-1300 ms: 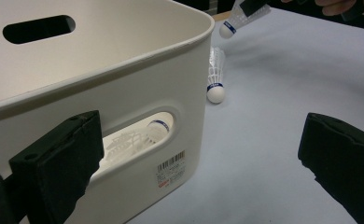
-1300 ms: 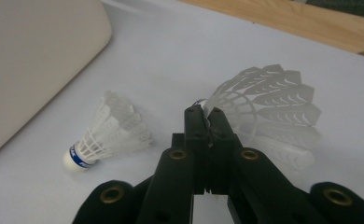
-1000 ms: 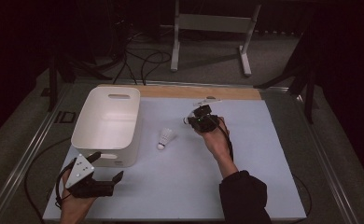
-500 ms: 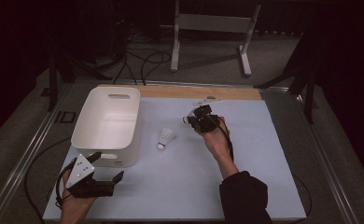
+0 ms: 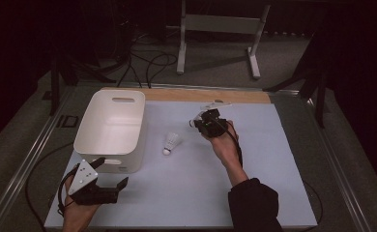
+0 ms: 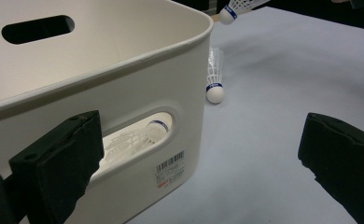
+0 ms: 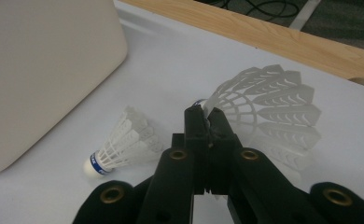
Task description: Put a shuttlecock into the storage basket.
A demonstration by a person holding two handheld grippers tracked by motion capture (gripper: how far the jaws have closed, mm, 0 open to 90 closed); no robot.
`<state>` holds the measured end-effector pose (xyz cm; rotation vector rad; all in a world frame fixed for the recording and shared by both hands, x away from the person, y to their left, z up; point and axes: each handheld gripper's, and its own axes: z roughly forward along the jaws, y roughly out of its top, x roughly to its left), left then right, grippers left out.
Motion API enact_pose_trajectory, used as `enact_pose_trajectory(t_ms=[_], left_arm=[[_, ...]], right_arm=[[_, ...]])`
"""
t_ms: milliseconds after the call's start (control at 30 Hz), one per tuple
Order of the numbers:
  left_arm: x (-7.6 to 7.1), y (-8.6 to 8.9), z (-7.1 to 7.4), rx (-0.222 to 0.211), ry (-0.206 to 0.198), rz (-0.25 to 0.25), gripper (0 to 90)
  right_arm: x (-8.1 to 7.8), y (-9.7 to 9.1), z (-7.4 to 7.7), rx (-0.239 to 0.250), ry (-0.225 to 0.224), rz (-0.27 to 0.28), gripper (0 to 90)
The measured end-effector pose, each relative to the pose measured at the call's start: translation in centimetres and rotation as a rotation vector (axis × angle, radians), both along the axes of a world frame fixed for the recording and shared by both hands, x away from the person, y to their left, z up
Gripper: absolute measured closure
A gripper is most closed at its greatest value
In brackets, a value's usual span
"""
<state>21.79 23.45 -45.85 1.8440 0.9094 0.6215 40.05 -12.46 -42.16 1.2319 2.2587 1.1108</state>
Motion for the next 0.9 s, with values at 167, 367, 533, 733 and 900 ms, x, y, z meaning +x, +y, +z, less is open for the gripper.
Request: enact_pose_trajectory(t_ms=[167, 367, 533, 733, 900], left_arm=[[0.0, 0.0, 0.0, 0.0, 0.0, 0.001, 0.9], [0.0, 0.0, 0.0, 0.003, 0.001, -0.001, 0.9], [0.0, 0.0, 0.0, 0.003, 0.001, -0.002, 0.9], [0.0, 0.0, 0.0, 0.0, 0.0, -0.001, 0.9], [0.0, 0.0, 0.0, -0.002, -0.002, 0.0, 0.9]], right_arm=[[-0.1, 0.1, 0.2, 0.003, -0.001, 0.002, 89.7], [-0.3, 0.2, 0.6, 0.005, -0.014, 0.012, 89.7], [-0.5, 0.5, 1.2, 0.009, -0.023, 0.023, 89.7], [-0.6, 0.8, 1.6, 0.015, -0.03, 0.029, 89.7], [-0.6, 1.1, 1.9, 0.018, -0.035, 0.036, 89.8]])
